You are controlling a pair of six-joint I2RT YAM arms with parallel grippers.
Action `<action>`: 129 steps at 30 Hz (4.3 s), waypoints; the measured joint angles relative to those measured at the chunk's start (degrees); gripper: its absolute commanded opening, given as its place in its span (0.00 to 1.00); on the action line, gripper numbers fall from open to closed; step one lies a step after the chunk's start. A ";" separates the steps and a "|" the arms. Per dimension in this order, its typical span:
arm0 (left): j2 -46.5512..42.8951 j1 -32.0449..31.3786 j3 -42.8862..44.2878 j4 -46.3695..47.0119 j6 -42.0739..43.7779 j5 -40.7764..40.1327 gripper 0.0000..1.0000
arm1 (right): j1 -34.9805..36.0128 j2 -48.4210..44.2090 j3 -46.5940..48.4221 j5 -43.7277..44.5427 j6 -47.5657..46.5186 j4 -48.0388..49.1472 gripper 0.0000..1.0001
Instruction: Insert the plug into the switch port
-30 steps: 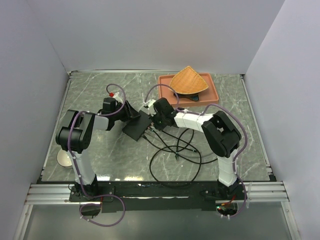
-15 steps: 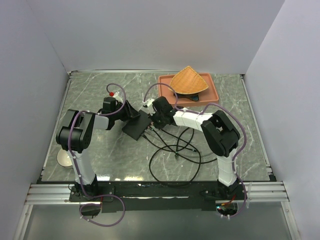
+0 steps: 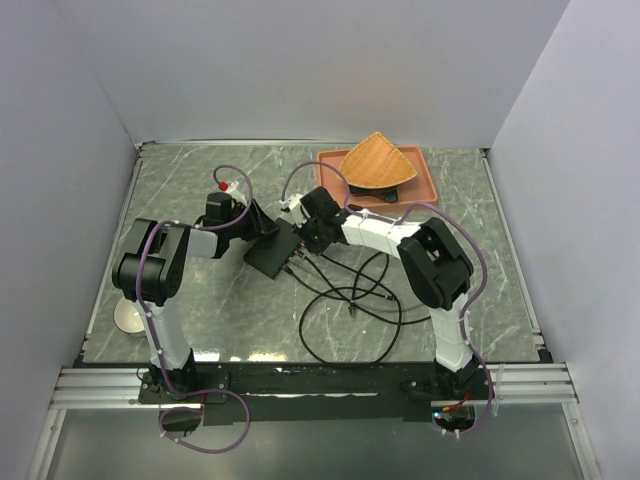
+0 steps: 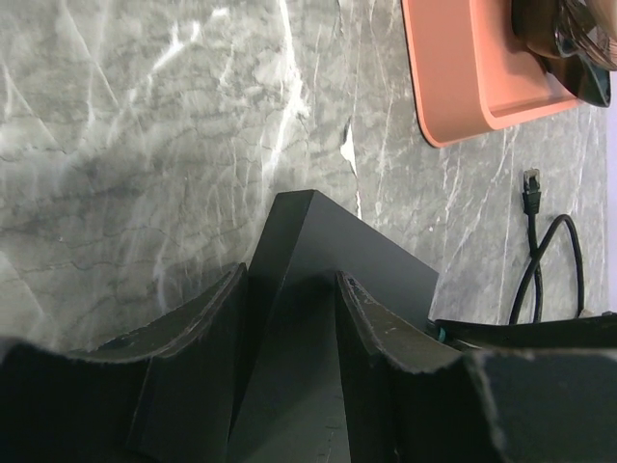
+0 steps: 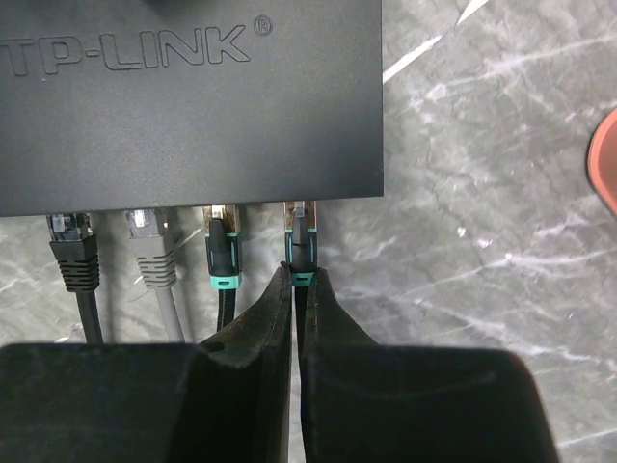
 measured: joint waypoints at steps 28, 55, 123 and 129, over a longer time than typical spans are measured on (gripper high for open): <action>1.88 0.00 4.28 -2.19 6.54 -1.05 0.41 | -1.40 8.68 14.69 -1.38 -0.66 -11.02 0.00; 4.33 -1.29 10.14 -6.64 13.05 -1.77 0.49 | -2.25 10.75 17.62 0.07 0.48 -12.17 0.09; -60.08 -1.16 -19.87 -11.87 -4.20 -22.60 0.96 | -1.01 -42.82 -22.56 5.18 16.26 10.51 0.99; -60.19 -1.16 -19.87 -12.24 -4.00 -23.02 0.96 | -1.01 -46.23 -25.99 7.23 16.55 10.01 0.99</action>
